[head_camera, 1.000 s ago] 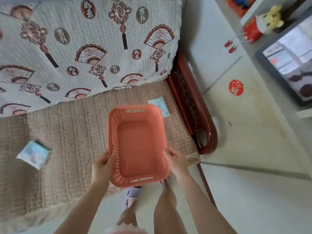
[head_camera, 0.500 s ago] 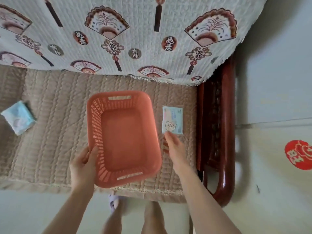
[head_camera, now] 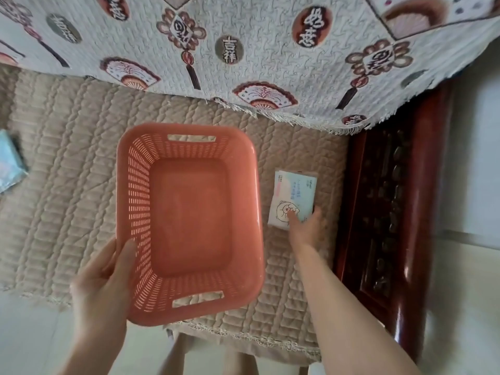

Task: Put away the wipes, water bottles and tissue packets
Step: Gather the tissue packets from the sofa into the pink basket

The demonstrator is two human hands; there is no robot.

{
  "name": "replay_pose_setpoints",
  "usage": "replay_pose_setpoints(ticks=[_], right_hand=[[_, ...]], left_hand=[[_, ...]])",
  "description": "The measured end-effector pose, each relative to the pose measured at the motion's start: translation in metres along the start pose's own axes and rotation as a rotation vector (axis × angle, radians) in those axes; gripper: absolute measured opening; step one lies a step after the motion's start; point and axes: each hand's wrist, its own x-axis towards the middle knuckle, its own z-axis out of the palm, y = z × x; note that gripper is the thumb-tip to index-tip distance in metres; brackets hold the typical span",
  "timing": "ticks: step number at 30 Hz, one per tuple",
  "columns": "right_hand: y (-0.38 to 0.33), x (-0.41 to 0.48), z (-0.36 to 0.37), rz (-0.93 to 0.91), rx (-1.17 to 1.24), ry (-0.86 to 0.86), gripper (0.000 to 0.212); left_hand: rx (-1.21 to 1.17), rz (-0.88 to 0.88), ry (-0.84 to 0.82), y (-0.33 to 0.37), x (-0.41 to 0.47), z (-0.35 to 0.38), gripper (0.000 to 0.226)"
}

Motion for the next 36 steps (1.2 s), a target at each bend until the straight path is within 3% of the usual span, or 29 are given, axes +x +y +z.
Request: replay_pose_setpoints(ticks=[6, 12, 19, 26, 32, 36], right_hand=[[-0.013, -0.01, -0.016, -0.086, 0.203, 0.022, 0.021], [-0.058, -0.05, -0.033, -0.269, 0.426, -0.149, 0.024], [-0.116, -0.114, -0.03, -0.507, 0.323, -0.405, 0.014], [-0.134, -0.203, 0.055, -0.706, -0.113, -0.717, 0.022], [-0.105, -0.253, 0.147, -0.918, -0.694, -0.724, 0.024], [-0.085, -0.278, 0.202, -0.917, -0.989, -0.756, 0.029]], left_hand=[[-0.03, -0.024, 0.003, 0.003, -0.005, -0.002, 0.018], [-0.105, -0.077, 0.083, 0.008, -0.006, -0.025, 0.022], [-0.178, -0.084, 0.112, 0.007, -0.002, -0.062, 0.021], [-0.276, -0.097, 0.154, -0.007, 0.008, -0.116, 0.021], [-0.314, -0.1, 0.13, -0.016, 0.022, -0.164, 0.027], [-0.33, -0.107, 0.128, -0.022, 0.031, -0.199, 0.026]])
